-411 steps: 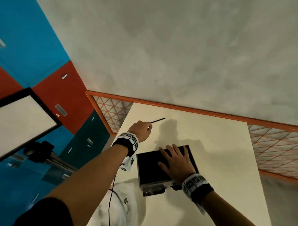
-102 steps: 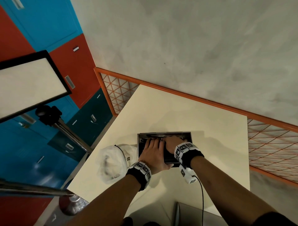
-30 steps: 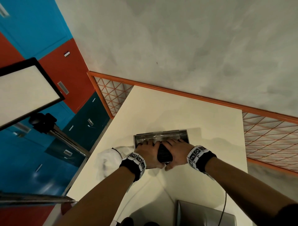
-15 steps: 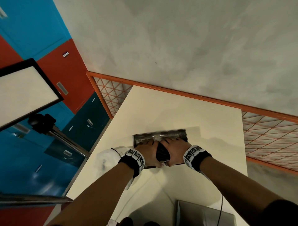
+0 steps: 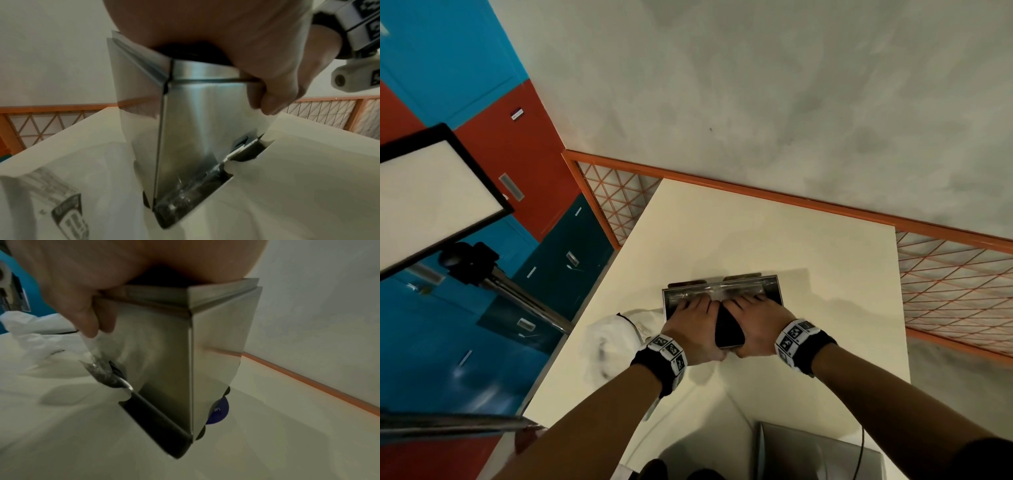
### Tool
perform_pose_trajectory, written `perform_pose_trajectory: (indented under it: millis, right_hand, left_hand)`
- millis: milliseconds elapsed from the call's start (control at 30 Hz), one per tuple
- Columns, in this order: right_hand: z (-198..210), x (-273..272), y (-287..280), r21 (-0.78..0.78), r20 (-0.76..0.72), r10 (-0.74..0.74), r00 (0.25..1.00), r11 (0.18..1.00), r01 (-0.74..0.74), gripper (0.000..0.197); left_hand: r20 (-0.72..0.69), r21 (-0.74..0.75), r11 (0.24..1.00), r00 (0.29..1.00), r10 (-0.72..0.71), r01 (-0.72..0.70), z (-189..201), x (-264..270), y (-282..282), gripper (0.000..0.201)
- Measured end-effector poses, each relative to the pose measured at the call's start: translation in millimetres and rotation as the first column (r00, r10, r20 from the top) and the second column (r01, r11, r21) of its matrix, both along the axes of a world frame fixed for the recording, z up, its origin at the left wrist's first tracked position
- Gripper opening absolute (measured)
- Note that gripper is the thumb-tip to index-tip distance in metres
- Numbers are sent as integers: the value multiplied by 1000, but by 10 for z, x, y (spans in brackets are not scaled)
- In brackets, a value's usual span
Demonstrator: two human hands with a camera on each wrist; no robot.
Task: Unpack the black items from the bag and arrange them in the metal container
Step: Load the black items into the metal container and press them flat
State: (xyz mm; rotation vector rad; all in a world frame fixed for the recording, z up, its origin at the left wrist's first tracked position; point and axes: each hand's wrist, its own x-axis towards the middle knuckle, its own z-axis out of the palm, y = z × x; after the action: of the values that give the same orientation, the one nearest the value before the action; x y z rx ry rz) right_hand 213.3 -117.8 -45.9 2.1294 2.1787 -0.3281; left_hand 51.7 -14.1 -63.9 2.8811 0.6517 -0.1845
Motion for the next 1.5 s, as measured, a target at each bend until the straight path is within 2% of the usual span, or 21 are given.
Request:
perform_pose_trajectory:
  millis: [267,467,833,1267,1500]
  right_hand:
    - [-36,-63,-120,73,33,15,999,997,-18,81]
    - [-25,-75,-140,95,44,7,999,995,-11,81]
    - [-17,-109,-165,123,63,-8,998,992,0,74]
    - [-27,-101,-142,117,96,8,995,993,-19,70]
    - [-17,-89,-118,113,101,15,995,993,-27,62]
  left_hand:
    - [70,51,999,997,-11,8,-2,-85,-128,84]
    - [57,17,1000,998,11,-12,13,-77,-133,87]
    - [156,94,996,987,-24,10,27,-115,-162,75]
    - [143,90,996,989,-26,13,26,-110,-133,72]
    - [161,90,995,986,-50,36,11,-96,-108,67]
